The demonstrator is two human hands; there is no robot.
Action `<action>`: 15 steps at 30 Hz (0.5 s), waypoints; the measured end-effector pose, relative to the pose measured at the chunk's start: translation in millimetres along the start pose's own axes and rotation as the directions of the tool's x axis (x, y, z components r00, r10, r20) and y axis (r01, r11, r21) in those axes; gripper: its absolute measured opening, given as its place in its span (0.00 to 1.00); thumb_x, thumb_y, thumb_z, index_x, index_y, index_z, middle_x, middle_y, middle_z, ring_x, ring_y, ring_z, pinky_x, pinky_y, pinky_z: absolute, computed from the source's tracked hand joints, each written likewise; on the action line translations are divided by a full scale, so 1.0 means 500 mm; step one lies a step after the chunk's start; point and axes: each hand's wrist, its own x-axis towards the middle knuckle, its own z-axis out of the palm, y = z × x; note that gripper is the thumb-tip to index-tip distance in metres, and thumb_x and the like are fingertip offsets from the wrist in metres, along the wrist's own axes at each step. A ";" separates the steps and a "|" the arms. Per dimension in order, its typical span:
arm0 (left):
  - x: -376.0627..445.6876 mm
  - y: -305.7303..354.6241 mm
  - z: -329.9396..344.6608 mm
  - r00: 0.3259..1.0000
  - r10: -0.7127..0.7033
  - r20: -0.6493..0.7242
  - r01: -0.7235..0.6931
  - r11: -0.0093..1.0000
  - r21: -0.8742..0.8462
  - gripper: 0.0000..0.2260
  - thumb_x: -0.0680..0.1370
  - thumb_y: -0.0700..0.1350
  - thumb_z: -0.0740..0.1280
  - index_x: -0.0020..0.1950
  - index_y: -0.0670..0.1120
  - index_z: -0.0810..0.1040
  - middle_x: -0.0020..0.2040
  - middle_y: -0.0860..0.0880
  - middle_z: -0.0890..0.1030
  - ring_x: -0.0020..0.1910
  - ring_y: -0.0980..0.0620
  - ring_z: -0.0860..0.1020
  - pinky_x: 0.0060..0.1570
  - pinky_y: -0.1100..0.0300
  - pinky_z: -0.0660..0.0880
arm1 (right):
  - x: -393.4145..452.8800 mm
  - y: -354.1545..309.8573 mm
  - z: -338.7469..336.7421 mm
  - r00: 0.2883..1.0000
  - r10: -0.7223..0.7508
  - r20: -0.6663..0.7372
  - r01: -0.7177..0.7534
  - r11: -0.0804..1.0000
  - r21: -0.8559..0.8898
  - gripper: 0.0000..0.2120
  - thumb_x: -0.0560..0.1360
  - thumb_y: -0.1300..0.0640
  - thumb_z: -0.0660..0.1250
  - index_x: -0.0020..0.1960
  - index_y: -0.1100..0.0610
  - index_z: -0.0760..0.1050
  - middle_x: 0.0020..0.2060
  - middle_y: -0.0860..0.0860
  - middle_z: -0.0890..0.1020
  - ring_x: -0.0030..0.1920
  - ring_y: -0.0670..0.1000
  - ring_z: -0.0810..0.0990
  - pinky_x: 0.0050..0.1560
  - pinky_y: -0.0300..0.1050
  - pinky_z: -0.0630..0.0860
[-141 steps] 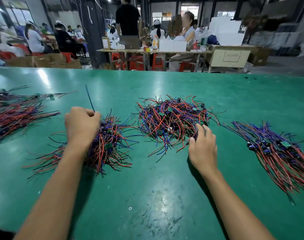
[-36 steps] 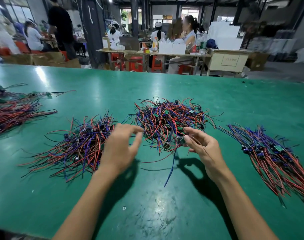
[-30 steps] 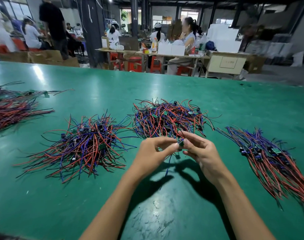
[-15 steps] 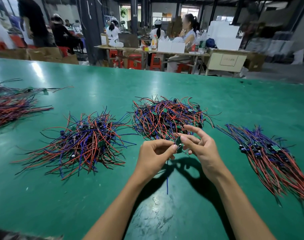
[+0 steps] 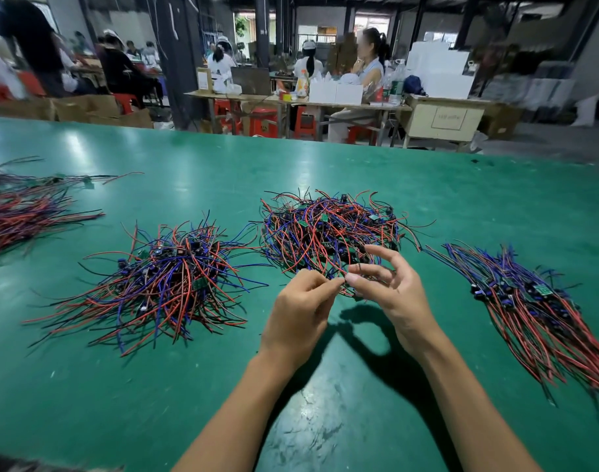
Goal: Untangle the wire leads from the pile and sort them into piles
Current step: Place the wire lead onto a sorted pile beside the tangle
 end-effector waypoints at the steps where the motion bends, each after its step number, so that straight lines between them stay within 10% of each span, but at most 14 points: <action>1: 0.001 0.000 -0.001 0.999 0.051 -0.006 -0.050 0.998 0.045 0.10 0.76 0.32 0.72 0.56 0.39 0.85 0.40 0.44 0.80 0.38 0.44 0.77 0.38 0.52 0.77 | 0.001 0.001 -0.002 1.000 0.023 0.001 -0.023 1.000 -0.018 0.27 0.71 0.66 0.76 0.67 0.56 0.72 0.45 0.54 0.87 0.42 0.49 0.86 0.42 0.38 0.80; 15: 0.001 0.008 -0.005 0.997 0.075 -0.015 -0.073 0.992 0.103 0.06 0.77 0.32 0.72 0.53 0.38 0.85 0.39 0.44 0.80 0.37 0.43 0.75 0.38 0.50 0.77 | -0.004 -0.002 0.000 0.987 -0.153 0.051 0.159 0.976 -0.149 0.23 0.71 0.67 0.77 0.63 0.54 0.78 0.47 0.56 0.87 0.50 0.53 0.86 0.51 0.50 0.82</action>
